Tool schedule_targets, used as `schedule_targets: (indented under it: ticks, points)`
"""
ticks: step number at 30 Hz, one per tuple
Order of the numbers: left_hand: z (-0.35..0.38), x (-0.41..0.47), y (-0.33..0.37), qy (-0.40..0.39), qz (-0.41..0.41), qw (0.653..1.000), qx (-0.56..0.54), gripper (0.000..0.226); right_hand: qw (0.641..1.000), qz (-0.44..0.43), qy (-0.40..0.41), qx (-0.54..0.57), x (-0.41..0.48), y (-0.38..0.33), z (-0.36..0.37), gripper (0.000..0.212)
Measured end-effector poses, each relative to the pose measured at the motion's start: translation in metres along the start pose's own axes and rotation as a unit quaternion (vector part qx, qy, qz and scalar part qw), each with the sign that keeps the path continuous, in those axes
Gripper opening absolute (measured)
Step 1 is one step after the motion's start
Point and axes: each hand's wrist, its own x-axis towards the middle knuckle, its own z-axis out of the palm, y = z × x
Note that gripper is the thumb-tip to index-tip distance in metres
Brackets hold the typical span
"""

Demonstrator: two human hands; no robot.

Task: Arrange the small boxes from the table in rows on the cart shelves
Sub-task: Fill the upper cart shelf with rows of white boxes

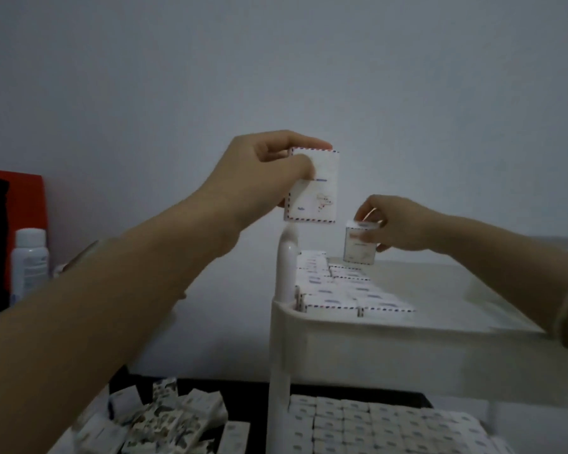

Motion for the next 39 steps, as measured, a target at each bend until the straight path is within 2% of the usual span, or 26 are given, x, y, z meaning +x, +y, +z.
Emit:
schedule_targets:
  ticks: [4, 11, 14, 18, 21, 24, 29, 33, 39]
  points:
    - [0.018, 0.037, -0.009, -0.041, -0.004, 0.998, 0.054, 0.027, 0.998, -0.010, -0.037, 0.051, 0.006, 0.005, 0.013, 0.020]
    - [0.053, 0.096, -0.040, -0.102, -0.049, 0.978, 0.175, 0.047, 0.989, 0.011, -0.077, 0.124, -0.003, 0.004, 0.029, 0.022]
    - [0.067, 0.111, -0.051, -0.151, -0.036, 0.955, 0.255, 0.039, 0.987, 0.040, -0.094, 0.127, -0.006, 0.007, 0.033, 0.023]
    - [0.076, 0.121, -0.065, -0.256, -0.012, 0.892, 0.371, 0.035, 0.981, 0.070, -0.111, 0.142, -0.010, 0.012, 0.035, 0.015]
    - [0.078, 0.127, -0.077, -0.280, -0.014, 0.872, 0.401, 0.036, 0.978, 0.088, -0.131, 0.135, -0.013, 0.012, 0.031, 0.015]
    - [0.080, 0.130, -0.085, -0.287, -0.007, 0.872, 0.397, 0.037, 0.986, 0.076, -0.131, 0.072, -0.014, 0.007, 0.027, 0.019]
    - [0.080, 0.130, -0.089, -0.279, -0.012, 0.896, 0.344, 0.041, 0.991, 0.059, -0.116, 0.027, -0.015, 0.003, 0.026, 0.028]
    - [0.080, 0.131, -0.090, -0.283, -0.003, 0.893, 0.350, 0.032, 0.993, 0.045, -0.105, 0.013, -0.017, 0.003, 0.028, 0.028]
    - [0.080, 0.130, -0.089, -0.291, 0.011, 0.889, 0.353, 0.030, 0.996, 0.042, -0.083, 0.002, -0.015, 0.004, 0.028, 0.025]
